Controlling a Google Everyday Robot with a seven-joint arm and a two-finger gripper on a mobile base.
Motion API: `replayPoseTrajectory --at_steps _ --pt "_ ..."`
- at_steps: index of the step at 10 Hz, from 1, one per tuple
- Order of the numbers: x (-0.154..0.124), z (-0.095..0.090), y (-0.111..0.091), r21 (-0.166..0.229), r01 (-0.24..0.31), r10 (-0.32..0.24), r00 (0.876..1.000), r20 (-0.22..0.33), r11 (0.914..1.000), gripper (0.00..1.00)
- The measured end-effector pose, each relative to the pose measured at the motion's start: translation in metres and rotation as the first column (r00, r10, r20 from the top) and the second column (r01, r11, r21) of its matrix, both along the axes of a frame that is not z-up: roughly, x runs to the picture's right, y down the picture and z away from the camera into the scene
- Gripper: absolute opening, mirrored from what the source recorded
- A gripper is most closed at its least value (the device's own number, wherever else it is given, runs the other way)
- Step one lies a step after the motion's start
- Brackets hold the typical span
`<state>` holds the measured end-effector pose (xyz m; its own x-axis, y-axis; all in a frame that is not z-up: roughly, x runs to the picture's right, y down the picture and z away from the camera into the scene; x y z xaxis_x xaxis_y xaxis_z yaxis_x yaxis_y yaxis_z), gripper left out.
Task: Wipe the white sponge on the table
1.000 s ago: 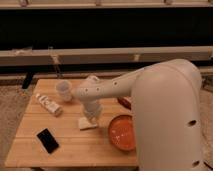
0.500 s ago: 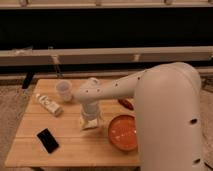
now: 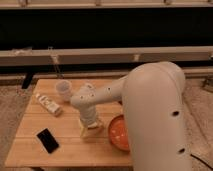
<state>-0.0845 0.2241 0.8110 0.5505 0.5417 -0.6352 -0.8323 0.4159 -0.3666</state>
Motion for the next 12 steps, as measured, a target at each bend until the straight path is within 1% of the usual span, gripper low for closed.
replayPoseTrajectory --at_steps 2,5,7,8,9,10,12 --pt "0.006 0.009 0.002 0.006 0.015 -0.015 1.0 -0.024 0.9999 0.8" --pt "0.023 0.023 -0.008 0.026 0.006 -0.004 0.998 -0.055 0.9996 0.8" --pt "0.023 0.026 -0.011 0.036 0.001 0.001 0.998 -0.056 0.9994 0.8" --pt "0.021 0.026 -0.011 0.037 0.002 0.0 0.998 -0.055 0.9993 0.78" --pt "0.018 0.027 -0.011 0.037 0.002 0.0 0.999 -0.054 0.9993 0.72" --pt "0.018 0.027 -0.011 0.037 0.001 0.001 0.999 -0.055 0.9993 0.63" --pt "0.014 0.027 -0.011 0.037 -0.002 0.004 0.999 -0.054 0.9993 0.43"
